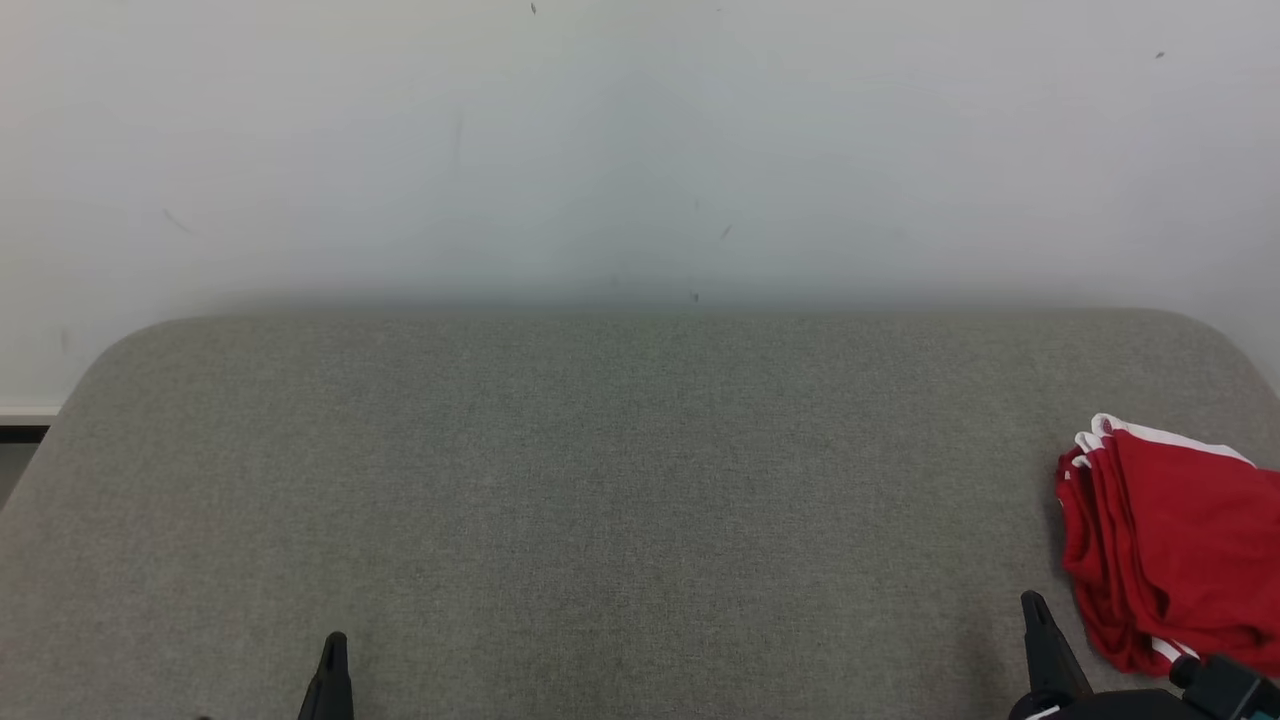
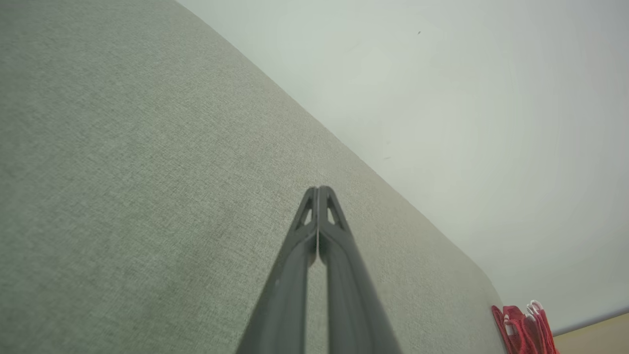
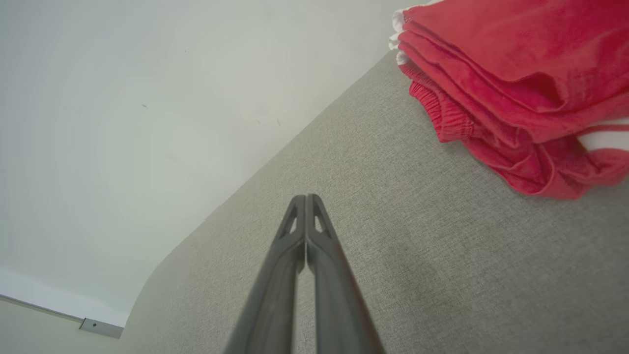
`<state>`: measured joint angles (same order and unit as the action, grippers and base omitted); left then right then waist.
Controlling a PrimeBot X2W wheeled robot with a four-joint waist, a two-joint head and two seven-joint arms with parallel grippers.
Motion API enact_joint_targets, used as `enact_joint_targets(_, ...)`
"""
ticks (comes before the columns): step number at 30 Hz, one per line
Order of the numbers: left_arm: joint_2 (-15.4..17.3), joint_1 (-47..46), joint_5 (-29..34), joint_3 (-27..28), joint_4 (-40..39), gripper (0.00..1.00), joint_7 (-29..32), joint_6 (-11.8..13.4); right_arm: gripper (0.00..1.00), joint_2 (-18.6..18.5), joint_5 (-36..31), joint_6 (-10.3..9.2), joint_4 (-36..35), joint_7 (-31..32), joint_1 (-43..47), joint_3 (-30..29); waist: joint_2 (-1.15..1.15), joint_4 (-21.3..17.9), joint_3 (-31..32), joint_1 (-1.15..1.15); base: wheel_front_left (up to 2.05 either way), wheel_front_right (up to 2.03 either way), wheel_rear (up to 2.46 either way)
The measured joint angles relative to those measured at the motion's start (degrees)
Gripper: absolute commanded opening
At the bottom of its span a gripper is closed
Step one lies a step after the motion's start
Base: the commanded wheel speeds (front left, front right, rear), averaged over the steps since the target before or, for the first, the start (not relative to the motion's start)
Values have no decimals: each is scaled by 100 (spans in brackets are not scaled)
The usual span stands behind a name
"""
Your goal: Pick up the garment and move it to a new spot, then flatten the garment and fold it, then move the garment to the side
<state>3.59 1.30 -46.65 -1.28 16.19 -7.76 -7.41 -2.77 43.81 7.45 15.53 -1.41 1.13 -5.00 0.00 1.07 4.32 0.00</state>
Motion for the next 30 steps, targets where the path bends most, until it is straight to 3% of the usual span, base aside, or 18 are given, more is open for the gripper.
enact_joint_targets(30, -30, -393, -1898, 63, -3, 0, 466, 0, 0, -1, 2000, 0, -156, 450, -213, -316, 0, -35, -145, 0, 0, 0, 0)
